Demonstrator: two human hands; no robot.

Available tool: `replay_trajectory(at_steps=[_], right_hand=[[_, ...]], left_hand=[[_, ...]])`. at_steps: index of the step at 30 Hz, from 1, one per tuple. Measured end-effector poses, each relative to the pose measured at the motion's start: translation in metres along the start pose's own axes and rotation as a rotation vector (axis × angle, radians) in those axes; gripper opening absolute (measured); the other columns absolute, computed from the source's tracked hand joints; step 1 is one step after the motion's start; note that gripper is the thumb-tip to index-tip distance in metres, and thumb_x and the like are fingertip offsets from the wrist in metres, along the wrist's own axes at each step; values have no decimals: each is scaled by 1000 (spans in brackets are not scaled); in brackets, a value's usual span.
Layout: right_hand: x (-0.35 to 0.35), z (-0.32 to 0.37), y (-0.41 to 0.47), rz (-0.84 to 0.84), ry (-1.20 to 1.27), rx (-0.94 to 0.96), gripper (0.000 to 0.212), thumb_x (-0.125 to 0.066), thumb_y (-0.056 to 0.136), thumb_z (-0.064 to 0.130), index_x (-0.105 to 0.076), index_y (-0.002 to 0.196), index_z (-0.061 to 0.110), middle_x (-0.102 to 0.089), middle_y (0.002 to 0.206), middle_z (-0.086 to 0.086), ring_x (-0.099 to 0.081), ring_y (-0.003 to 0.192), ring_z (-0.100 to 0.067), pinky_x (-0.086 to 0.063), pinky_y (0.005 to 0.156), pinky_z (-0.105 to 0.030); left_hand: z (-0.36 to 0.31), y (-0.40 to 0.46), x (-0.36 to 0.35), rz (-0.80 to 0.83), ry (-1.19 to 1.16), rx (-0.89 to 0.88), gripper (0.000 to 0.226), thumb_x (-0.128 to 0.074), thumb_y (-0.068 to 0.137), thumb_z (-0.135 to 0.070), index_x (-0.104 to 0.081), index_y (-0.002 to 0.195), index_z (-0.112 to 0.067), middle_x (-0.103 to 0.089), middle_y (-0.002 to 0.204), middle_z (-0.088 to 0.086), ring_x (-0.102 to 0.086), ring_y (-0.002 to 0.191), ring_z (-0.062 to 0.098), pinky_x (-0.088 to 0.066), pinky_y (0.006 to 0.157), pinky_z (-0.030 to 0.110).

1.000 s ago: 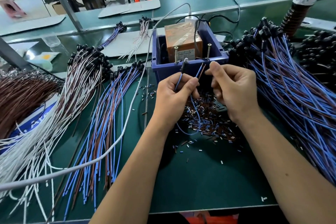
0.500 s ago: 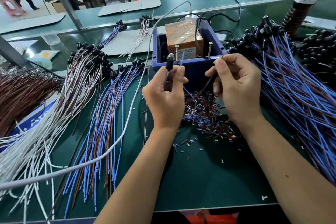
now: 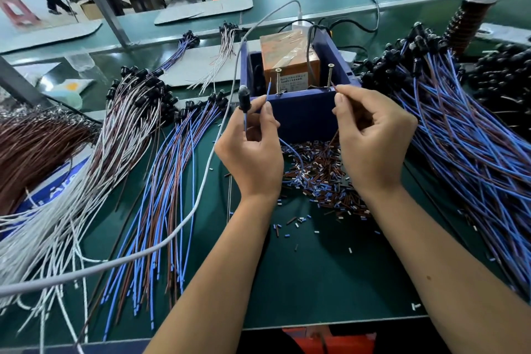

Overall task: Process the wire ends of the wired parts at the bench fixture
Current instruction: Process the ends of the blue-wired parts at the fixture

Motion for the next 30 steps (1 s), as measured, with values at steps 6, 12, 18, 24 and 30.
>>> replay_trajectory(at_steps=[6, 12, 18, 24, 30], right_hand=[[0, -1, 0, 7, -4, -6, 20, -63, 103, 16, -79, 109, 7, -77, 94, -2, -74, 86, -13, -60, 77, -40], [0, 0, 0, 17, -1, -8, 19, -62, 103, 15, -79, 109, 7, -77, 94, -1, -74, 84, -13, -60, 74, -39], [0, 2, 1, 13, -16, 12, 19, -62, 104, 14, -79, 108, 7, -76, 89, -1, -73, 77, -14, -59, 67, -39], [-1, 2, 1, 19, -11, 8, 19, -62, 104, 14, -79, 108, 7, -76, 91, -1, -73, 78, -14, -59, 67, -39], [2, -1, 1, 12, -16, -36, 19, -62, 103, 15, -79, 108, 7, -77, 92, -1, -74, 83, -13, -60, 74, -39]], left_hand=[[3, 1, 1, 3, 32, 22, 10, -67, 97, -11, -76, 97, -8, -67, 68, -2, -65, 60, 17, -58, 63, 35], [-2, 1, 1, 14, 56, -5, 11, -67, 96, -10, -78, 99, -10, -67, 67, 0, -61, 59, 13, -51, 60, 23], [-6, 3, 4, -9, 102, -52, 8, -70, 93, -6, -78, 95, -6, -63, 71, -14, -57, 60, -3, -47, 63, 17], [-7, 3, 3, 4, 102, -37, 8, -70, 94, -7, -78, 95, -6, -62, 70, -12, -55, 59, -2, -43, 64, 13], [-6, 2, 4, -2, 68, 25, 9, -68, 95, -11, -76, 95, -11, -60, 69, -14, -52, 57, 6, -48, 57, 31]])
Point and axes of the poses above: each hand's wrist, its own y-axis towards the middle knuckle, its own x-axis out of the back of the hand, z = x × y, the point moved 7 cm from there along y, towards the middle knuckle
